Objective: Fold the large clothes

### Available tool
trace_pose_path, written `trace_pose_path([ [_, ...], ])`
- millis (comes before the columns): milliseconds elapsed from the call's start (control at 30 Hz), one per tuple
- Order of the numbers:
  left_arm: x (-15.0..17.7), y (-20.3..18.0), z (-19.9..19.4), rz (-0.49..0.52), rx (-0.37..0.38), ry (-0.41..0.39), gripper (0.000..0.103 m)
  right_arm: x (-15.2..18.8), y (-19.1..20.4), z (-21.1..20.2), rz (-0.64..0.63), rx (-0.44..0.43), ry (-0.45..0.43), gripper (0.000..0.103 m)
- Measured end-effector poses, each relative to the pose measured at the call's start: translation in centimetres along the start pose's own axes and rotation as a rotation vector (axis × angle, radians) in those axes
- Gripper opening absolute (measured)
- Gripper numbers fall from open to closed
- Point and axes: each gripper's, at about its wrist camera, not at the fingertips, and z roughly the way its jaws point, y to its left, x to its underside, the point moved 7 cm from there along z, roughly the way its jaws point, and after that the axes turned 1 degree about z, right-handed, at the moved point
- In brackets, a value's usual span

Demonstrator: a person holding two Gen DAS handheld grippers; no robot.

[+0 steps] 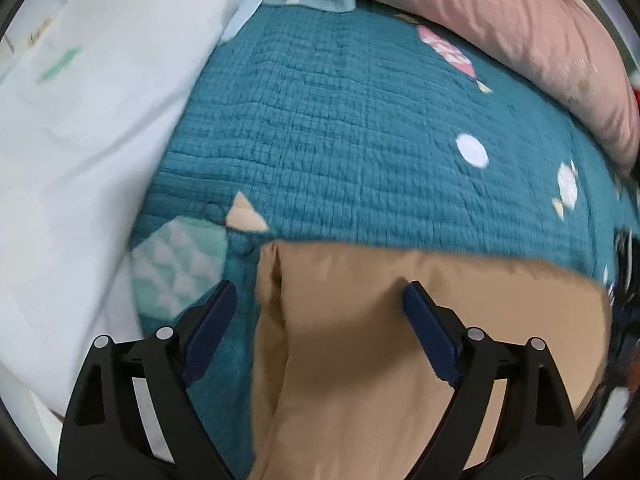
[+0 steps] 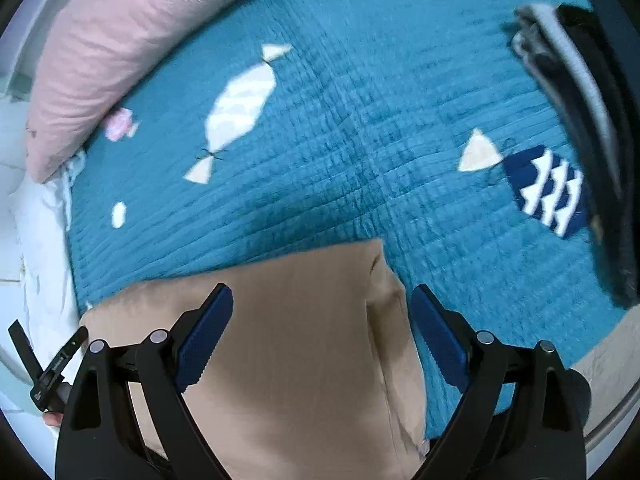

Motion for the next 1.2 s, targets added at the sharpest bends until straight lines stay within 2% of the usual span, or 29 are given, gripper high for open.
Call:
trace_pose_path([
  [33, -0.3, 0.2, 0.6, -0.046, 0.028, 0.006, 0.082, -0.1, -0.2, 0.9, 0.013, 0.003, 0.023, 0.085],
  [67, -0.4, 0.1, 1.0, -0.074, 0.062, 0.009, 0.059, -0.2, -0.2, 1.6, 0.025, -0.009, 0.035, 0.079],
  [100, -0.4, -0.2, 1.7, -0.095, 0.105, 0.035, 0.052, -0.2, -0.2, 2.1, 0.037, -0.031, 0.042, 0.065],
  [133, -0.2, -0.2, 1.9, -0.105, 0.101, 0.043, 0.047, -0.1, -0.3, 2.4, 0.054, -0.042, 0.044, 0.053],
  [167, -0.2, -0.4, 1.9, -0.107, 0.102, 0.041, 0.039, -0.1, -0.2, 2.6, 0.071, -0.057, 0.032, 0.048],
  [233, -0.2, -1.1, 1.3, -0.083, 0.094, 0.026, 0.033, 0.0, 0.4, 2.0, 0.056, -0.050, -0.005, 0.034],
  [333, -0.2, -1.7, 0.1, -0.060, 0.075, -0.007, 0.026, -0.2, 1.5, 0.7, 0.000, -0.020, -0.079, 0.023],
  [367, -0.4, -1.9, -0.5, -0.055, 0.072, -0.021, 0.020, -0.4, 1.7, 0.1, -0.001, -0.025, -0.105, 0.022],
  [400, -0.6, -2.1, -1.2, -0.050, 0.069, -0.038, 0.018, -0.6, 1.9, -0.3, 0.003, -0.034, -0.123, 0.020],
  [533, -1.9, -3.4, -4.0, -0.031, 0.083, -0.109, 0.014, -1.8, 2.7, -3.1, -0.001, -0.059, -0.207, 0.016],
  [700, -4.9, -5.7, -6.8, -0.011, 0.113, -0.175, 0.013, -4.5, 3.7, -6.7, -0.017, -0.076, -0.274, 0.015],
  [833, -7.8, -7.5, -6.7, 0.014, 0.121, -0.194, 0.015, -7.8, 4.0, -7.6, -0.029, -0.056, -0.296, 0.016],
  [867, -8.2, -7.6, -6.2, 0.019, 0.104, -0.187, 0.016, -8.7, 4.0, -7.0, -0.036, -0.035, -0.269, 0.018],
  [900, -8.7, -7.6, -5.5, 0.012, 0.077, -0.182, 0.016, -9.4, 3.8, -6.2, -0.009, -0.024, -0.243, 0.027],
  [967, -9.0, -7.6, -3.1, 0.037, -0.015, -0.123, 0.020, -10.0, 3.0, -5.5, 0.042, 0.031, -0.195, 0.035],
  [1000, -8.9, -7.4, -2.9, 0.048, -0.048, -0.114, 0.021, -9.9, 3.0, -5.7, 0.045, 0.026, -0.192, 0.043],
  [1033, -8.6, -7.4, -3.0, 0.061, -0.060, -0.118, 0.029, -9.9, 3.1, -6.5, 0.040, -0.002, -0.210, 0.053],
  [1067, -8.3, -7.5, -3.4, 0.062, -0.046, -0.132, 0.055, -9.7, 3.3, -7.5, 0.029, -0.013, -0.242, 0.057],
  [1100, -8.1, -7.3, -4.0, 0.054, -0.046, -0.158, 0.066, -9.6, 3.5, -8.4, 0.014, -0.003, -0.263, 0.063],
  [1133, -7.9, -7.1, -4.5, 0.046, -0.056, -0.181, 0.070, -9.3, 3.5, -9.2, -0.003, 0.010, -0.279, 0.064],
  [1200, -7.2, -7.1, -5.6, 0.050, -0.056, -0.195, 0.070, -8.4, 3.7, -10.4, -0.035, 0.015, -0.297, 0.064],
])
